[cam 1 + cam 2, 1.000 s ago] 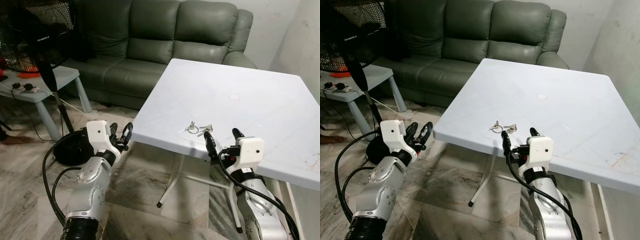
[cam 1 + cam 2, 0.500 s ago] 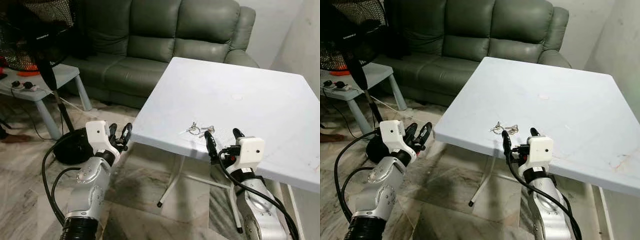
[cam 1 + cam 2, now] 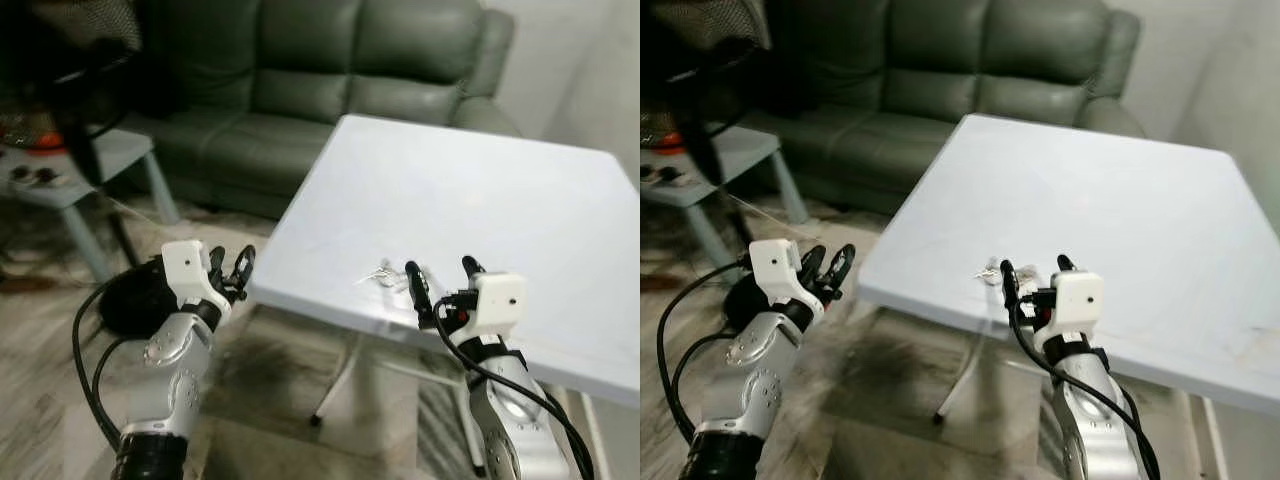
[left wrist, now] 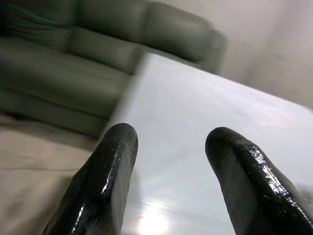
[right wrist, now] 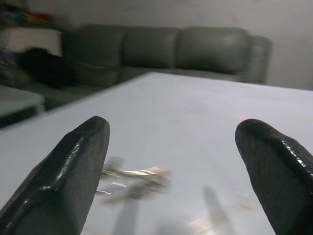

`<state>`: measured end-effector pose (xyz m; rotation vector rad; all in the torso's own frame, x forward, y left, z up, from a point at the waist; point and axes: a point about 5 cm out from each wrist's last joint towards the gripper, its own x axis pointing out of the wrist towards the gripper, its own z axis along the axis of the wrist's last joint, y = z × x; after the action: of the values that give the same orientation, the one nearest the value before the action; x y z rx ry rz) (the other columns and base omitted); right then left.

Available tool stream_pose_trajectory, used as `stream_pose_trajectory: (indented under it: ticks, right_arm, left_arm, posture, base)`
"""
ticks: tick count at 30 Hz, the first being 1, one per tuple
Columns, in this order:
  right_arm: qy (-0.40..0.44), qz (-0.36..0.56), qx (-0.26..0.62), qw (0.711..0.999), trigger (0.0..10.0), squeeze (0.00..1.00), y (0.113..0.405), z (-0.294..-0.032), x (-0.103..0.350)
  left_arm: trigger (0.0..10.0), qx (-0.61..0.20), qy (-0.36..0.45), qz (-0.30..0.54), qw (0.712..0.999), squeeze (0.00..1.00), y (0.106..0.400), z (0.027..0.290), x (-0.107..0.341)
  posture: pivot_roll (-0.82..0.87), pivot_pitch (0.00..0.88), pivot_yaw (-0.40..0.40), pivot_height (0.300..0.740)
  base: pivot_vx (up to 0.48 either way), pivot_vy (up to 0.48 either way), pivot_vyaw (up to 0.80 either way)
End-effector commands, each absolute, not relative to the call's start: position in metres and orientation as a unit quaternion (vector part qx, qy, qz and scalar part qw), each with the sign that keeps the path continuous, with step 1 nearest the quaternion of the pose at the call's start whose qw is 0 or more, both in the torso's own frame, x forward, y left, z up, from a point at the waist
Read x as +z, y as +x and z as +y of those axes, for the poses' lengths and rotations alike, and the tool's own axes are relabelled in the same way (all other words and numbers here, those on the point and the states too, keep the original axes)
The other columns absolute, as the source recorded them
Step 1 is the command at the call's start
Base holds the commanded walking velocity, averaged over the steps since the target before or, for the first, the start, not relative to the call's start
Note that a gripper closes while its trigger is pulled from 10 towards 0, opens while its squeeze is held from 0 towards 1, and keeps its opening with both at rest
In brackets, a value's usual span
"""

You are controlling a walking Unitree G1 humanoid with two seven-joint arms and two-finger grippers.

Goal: Hang keys on a hook

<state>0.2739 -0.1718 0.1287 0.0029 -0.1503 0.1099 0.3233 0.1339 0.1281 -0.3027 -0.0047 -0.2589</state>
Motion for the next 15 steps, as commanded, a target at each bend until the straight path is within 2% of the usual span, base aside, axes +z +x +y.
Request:
stream_pose_trajectory:
  ticks: [1,15]
  right_arm:
    - [0.009,-0.084,0.061,0.995,10.0,0.00,0.2769,-0.1666,0.1342]
    - [0.012,-0.079,0.063,0.995,10.0,0.00,0.2766,-0.1671,0.1341]
  left_arm:
    - [10.0,-0.122,-0.142,-0.006,0.982,0.00,0.3247,0.1421,0.1311]
    - [10.0,-0.124,-0.137,-0.015,0.983,0.00,0.3218,0.1377,0.1313]
  posture:
    - [-0.01,0.000,-0.033,0.740]
    - [-0.02,0.000,-0.036,0.740]
  base:
    - [0.292,0.000,0.00]
    - [0.000,0.000,0.00]
